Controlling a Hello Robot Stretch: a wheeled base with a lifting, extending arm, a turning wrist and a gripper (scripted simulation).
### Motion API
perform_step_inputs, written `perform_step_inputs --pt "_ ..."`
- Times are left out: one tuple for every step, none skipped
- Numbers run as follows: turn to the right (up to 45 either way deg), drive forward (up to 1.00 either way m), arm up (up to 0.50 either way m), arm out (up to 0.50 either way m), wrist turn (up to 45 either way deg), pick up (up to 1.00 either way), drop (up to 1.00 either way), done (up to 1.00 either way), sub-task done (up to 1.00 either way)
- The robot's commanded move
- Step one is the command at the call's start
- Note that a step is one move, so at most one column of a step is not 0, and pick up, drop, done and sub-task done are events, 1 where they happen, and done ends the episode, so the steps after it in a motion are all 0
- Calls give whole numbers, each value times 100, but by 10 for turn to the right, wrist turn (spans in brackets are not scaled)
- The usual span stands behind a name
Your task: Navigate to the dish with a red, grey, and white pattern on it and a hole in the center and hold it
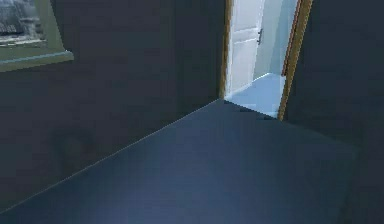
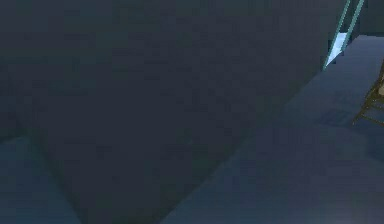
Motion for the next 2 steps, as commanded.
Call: perform_step_inputs --pt "120 0 0 0 0 0 0 0 0" --pt "0 100 0 0 0 0 0 0 0"
